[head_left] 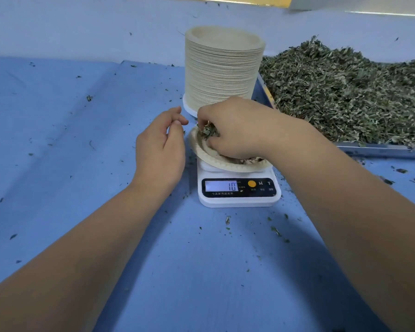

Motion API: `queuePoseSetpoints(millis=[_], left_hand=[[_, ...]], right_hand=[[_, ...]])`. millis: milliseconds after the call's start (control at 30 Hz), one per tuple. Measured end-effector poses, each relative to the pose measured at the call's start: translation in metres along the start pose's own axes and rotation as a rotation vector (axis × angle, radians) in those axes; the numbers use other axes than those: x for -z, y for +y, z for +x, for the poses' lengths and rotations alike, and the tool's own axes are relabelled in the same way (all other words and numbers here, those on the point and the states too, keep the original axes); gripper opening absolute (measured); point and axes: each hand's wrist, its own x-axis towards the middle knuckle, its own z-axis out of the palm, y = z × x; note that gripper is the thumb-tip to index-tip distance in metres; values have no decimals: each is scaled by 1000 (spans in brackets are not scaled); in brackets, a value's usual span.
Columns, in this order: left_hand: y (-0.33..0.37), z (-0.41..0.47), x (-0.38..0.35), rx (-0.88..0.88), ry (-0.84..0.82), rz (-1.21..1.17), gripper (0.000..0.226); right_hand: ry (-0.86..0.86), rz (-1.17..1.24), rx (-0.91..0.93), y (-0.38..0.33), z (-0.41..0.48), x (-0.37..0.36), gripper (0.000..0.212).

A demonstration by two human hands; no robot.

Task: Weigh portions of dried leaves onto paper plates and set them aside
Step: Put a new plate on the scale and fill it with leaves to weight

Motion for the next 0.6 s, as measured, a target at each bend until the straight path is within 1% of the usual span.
queuePoseSetpoints(millis=[100,233,267,367,500,600], left_hand=[[-1,0,-1,2,-25,0,25],[0,0,-1,-15,-38,7,25],[1,-1,-1,-19,-36,15,25],[4,-1,-1,-13,-33,49,28],[5,-4,-4,-5,-74,92,33],[4,-6,-4,-27,-121,125,32]], right_hand=[[70,112,7,2,0,3,20],[283,299,-22,11,0,19,14],[314,332,-36,12,-1,22,13],[302,350,-61,14,-4,25,14],[385,365,-117,17,-4,26,13],[397,432,-153,21,-5,27,11]])
